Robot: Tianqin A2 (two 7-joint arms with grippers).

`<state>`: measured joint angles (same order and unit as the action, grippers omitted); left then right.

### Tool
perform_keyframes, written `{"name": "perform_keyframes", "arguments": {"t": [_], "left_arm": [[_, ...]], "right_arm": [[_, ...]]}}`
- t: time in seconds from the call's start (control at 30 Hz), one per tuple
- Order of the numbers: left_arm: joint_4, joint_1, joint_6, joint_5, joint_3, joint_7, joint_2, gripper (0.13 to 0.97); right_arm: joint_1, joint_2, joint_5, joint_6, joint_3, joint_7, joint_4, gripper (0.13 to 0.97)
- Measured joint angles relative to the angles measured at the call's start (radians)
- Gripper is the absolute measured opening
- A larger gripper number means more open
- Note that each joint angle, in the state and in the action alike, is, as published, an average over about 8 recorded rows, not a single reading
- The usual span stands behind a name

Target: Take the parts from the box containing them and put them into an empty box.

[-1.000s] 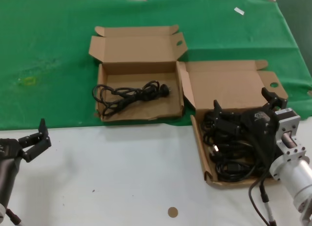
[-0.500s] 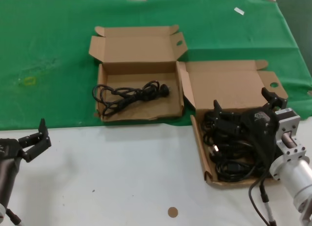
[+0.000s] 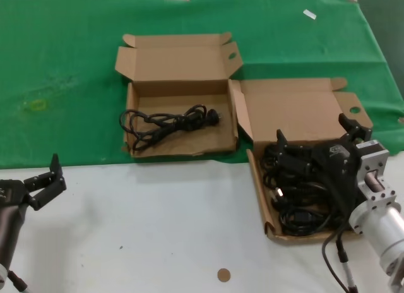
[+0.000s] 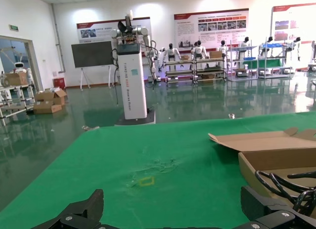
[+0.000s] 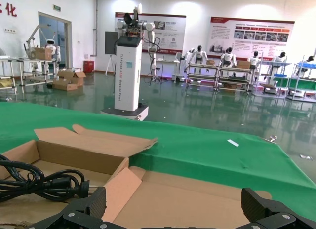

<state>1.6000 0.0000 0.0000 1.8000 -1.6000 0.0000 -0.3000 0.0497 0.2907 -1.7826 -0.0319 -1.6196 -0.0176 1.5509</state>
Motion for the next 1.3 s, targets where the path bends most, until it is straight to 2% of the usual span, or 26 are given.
{"name": "perform_keyframes", "arguments": {"t": [1.3], "left_arm": [[0.0,0.0,0.0,0.0,0.0,0.0,0.0,0.966]], "right_arm": [[0.0,0.0,0.0,0.0,0.0,0.0,0.0,0.966]]}}
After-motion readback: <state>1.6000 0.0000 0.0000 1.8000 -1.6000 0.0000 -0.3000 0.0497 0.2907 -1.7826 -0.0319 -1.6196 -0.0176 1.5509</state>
